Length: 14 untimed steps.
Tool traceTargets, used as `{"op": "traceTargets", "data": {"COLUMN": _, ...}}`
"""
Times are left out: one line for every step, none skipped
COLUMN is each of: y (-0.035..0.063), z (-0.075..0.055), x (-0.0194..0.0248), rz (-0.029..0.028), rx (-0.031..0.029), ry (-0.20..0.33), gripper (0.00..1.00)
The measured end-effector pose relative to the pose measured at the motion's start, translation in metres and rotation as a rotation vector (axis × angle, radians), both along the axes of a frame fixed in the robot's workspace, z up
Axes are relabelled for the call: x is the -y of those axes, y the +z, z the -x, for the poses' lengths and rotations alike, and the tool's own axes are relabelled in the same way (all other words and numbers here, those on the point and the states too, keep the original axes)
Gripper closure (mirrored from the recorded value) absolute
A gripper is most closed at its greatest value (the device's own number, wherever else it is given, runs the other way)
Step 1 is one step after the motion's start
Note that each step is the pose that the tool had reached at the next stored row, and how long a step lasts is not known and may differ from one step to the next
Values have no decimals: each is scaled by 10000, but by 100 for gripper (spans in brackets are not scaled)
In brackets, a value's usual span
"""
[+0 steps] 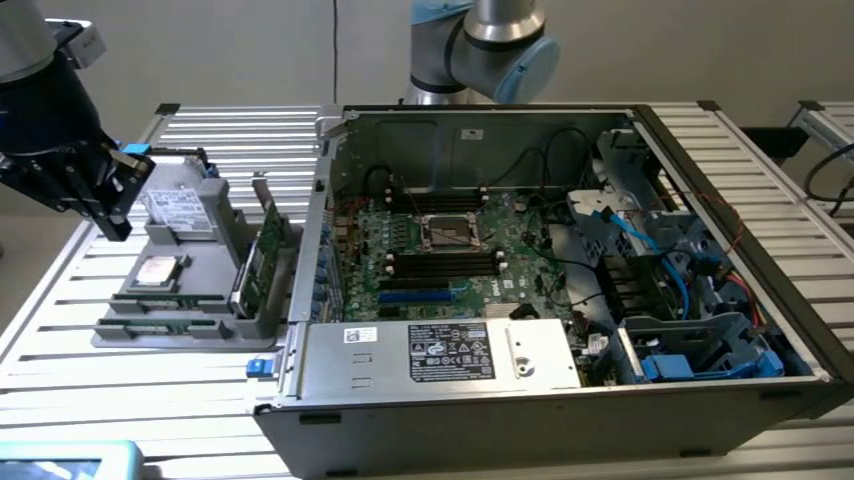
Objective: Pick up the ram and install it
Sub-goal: 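Pick up the ram and move it above insertion slot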
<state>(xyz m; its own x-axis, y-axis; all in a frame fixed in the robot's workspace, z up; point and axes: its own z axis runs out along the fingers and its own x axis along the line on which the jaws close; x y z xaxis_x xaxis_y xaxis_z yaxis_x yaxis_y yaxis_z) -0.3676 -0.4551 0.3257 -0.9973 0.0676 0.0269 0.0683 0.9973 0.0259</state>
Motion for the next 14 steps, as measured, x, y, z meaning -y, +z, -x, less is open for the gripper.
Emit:
{"op": "traceTargets", "data": {"y": 0, "z": 0, "x": 0, "rz": 0, "rx": 0, "ry": 0, "gripper": 89}}
{"op": "traceTargets", "data": {"y": 0, "z": 0, "x": 0, "rz": 0, "rx": 0, "ry": 0, "gripper": 89}}
{"op": "traceTargets", "data": {"y": 0, "z": 0, "x": 0, "rz": 0, "rx": -1, "ry": 0, "gripper": 89}}
{"op": "traceTargets", "data": {"y": 0, "z": 0, "x": 0, "rz": 0, "rx": 0, "ry": 0, "gripper": 89}}
{"op": "traceTargets", "data": {"y": 0, "z": 0, "x": 0, "rz": 0, "rx": 0, "ry": -1, "gripper": 89}}
{"op": "traceTargets", "data": {"y": 0, "z": 0, "x": 0, "rz": 0, "rx": -1, "ry": 0, "gripper": 89}}
{"op": "traceTargets", "data": {"y": 0, "z": 0, "x": 0, "rz": 0, "rx": 0, "ry": 0, "gripper": 89}}
{"op": "traceTargets", "data": {"y": 0, "z": 0, "x": 0, "rz": 0, "rx": 0, "ry": -1, "gripper": 89}}
{"op": "traceTargets", "data": {"y": 0, "z": 1, "x": 0, "rz": 1, "rx": -1, "ry": -1, "gripper": 89}}
{"op": "traceTargets", "data": {"y": 0, "z": 3, "x": 0, "rz": 0, "rx": -1, "ry": 1, "gripper": 89}}
{"op": "traceTargets", "data": {"y": 0, "z": 5, "x": 0, "rz": 0, "rx": 0, "ry": 41, "gripper": 89}}
{"op": "traceTargets", "data": {"y": 0, "z": 5, "x": 0, "rz": 1, "rx": -1, "ry": 168, "gripper": 89}}
{"op": "traceTargets", "data": {"y": 0, "z": 5, "x": 0, "rz": 1, "rx": -1, "ry": 335, "gripper": 89}}
{"op": "traceTargets", "data": {"y": -1, "z": 6, "x": 0, "rz": 0, "rx": -1, "ry": 530, "gripper": 89}}
